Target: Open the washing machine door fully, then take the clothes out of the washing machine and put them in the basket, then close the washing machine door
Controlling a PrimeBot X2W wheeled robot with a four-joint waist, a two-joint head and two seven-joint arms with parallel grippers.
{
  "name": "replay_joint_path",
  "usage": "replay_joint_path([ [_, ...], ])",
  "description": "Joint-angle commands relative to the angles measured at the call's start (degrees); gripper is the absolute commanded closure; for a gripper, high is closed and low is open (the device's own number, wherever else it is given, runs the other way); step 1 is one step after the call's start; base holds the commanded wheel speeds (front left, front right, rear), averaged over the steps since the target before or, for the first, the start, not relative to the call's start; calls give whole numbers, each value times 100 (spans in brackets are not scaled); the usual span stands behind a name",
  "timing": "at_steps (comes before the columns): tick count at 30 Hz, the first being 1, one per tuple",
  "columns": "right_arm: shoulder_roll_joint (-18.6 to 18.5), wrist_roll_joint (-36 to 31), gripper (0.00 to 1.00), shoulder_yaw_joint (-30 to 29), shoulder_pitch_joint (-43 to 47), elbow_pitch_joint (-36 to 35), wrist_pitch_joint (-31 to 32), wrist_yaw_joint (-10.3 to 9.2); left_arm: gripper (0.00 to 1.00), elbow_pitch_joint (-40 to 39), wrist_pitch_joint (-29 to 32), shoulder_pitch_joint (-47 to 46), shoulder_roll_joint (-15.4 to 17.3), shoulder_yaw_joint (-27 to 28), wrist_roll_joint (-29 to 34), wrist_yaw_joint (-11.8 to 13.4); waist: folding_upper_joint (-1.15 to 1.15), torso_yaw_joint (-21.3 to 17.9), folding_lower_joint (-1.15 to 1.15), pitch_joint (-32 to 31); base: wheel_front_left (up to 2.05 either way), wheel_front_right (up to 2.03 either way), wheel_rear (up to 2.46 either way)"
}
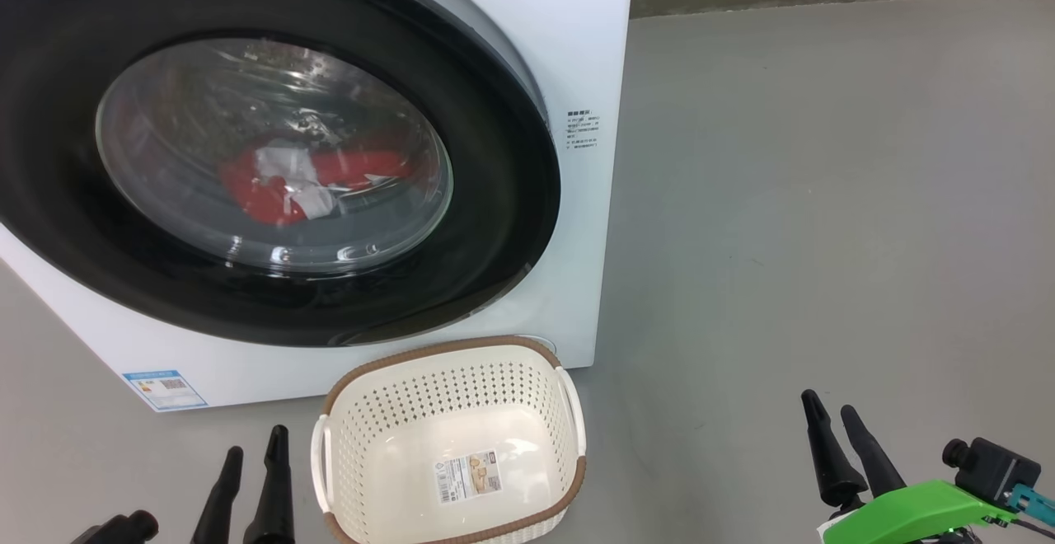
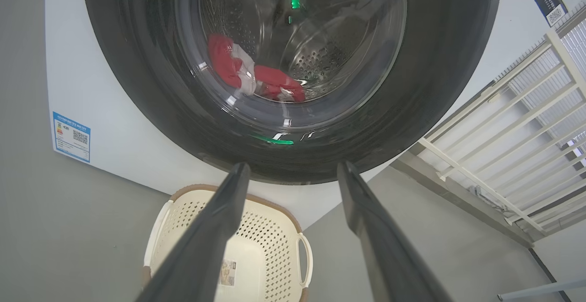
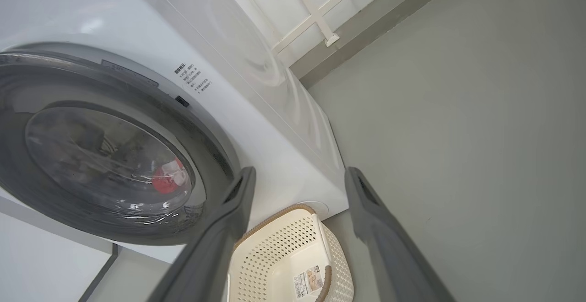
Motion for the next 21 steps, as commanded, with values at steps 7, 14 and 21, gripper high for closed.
replay_joint_path([
  [7,-91,-536,0,174,-74,-193,-194,2,0,-191,-179,22,106,114,622,49,0,7,0,-10,0,0,0],
  [14,-98,-905,0,239,-60,-200,-295,2,0,-183,-282,44,110,140,978,67,0,14,0,-25,0,0,0],
  [21,-107,-1291,0,316,-28,-225,-413,2,0,-197,-401,84,116,165,1434,70,0,25,-1,-45,0,0,0],
])
